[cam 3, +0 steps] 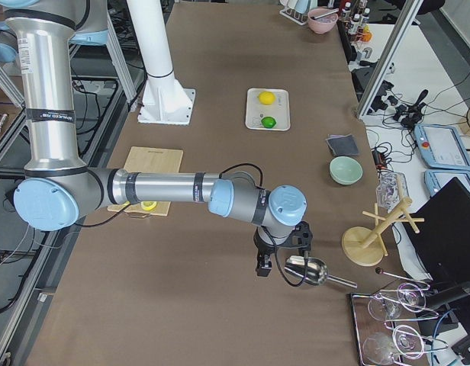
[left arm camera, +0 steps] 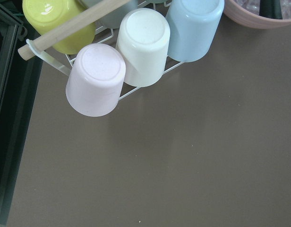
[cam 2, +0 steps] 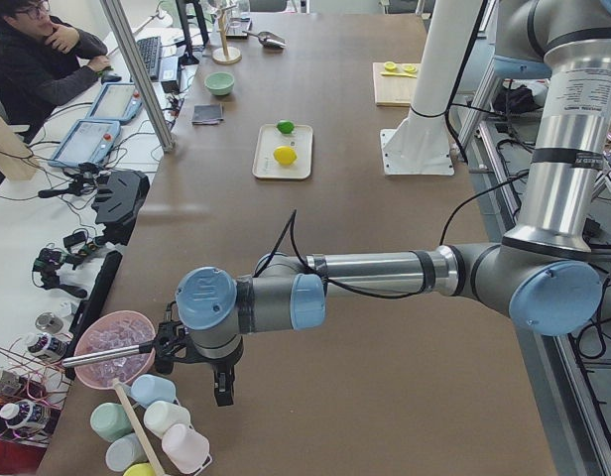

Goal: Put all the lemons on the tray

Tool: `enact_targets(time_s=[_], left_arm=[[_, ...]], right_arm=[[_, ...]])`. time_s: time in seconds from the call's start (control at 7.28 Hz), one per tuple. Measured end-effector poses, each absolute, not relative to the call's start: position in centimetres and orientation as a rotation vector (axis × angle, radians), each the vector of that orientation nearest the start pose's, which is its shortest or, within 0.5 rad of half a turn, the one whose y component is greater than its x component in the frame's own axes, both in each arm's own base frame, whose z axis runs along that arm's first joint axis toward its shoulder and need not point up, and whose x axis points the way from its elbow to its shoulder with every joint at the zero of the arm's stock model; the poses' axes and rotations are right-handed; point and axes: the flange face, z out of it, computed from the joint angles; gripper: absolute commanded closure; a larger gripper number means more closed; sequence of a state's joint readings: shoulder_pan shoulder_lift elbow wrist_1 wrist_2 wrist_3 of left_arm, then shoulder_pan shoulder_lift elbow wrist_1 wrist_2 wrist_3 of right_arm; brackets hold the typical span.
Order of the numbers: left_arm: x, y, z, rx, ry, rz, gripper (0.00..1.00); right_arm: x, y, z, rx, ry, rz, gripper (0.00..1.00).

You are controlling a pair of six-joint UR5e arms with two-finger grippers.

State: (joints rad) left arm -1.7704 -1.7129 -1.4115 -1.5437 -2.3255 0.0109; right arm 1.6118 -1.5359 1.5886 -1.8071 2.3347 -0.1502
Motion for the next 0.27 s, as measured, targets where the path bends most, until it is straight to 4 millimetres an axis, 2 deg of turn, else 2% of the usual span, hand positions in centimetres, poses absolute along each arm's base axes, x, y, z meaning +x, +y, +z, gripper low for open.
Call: enact_targets(time_s=[0.27], left_arm=[[-16.94, -52.72, 66.14, 0.047, 0.755, -0.185, 0.02]], right_arm=[[8.43, -48.98, 64.95, -0.09, -0.771, -0.038, 0.0]])
